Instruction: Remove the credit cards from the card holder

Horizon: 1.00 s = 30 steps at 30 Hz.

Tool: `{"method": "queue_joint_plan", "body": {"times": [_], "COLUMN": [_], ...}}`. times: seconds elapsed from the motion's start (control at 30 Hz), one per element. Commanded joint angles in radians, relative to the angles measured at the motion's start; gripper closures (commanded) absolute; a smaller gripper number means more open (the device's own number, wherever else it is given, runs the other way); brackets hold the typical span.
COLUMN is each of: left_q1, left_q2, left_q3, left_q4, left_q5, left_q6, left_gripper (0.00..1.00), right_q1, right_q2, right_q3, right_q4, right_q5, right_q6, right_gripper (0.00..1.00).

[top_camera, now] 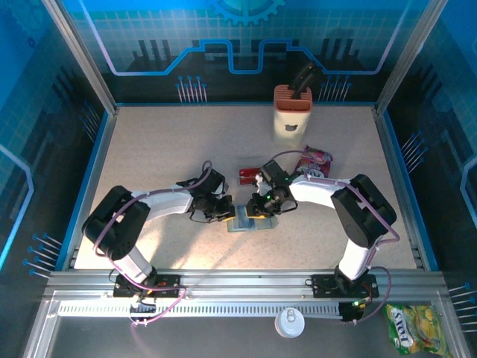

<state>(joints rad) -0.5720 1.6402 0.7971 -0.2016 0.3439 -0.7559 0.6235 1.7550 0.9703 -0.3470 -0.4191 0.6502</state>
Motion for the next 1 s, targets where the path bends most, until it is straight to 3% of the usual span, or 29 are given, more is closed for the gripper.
{"method": "queue_joint_plan", "body": {"times": [0.0,0.37,0.6,0.97], "left_q1": [-0.008,-0.055,-0.051,-0.014], "left_q2": [-0.031,0.006,0.013,0.052], "left_q3": [0.025,0.045,0.061,0.061], "left_q4": [-0.031,-0.009,-0.094,-0.079], "left_q5": [-0.001,0.014,-0.043,-0.037], "left_q6": [0.024,0.007,0.044,0.068], "left_gripper": [0.97,0.97,0.98,0.98], "right_q1": [0.005,-0.008,-0.014,-0.021], "right_q2": [-0.049,-0.029,-0.027,-0.026], "right_q3": [-0.004,-0.018,-0.026,-0.029], "right_q4": [0.002,0.011,0.012,0.015], "right_q5": [0.003,-0.012,-0.013,-0.018], "right_q6": [0.000,0.005,0.003,0.006], "right_gripper": [0.73,0.73,0.73,0.72]}}
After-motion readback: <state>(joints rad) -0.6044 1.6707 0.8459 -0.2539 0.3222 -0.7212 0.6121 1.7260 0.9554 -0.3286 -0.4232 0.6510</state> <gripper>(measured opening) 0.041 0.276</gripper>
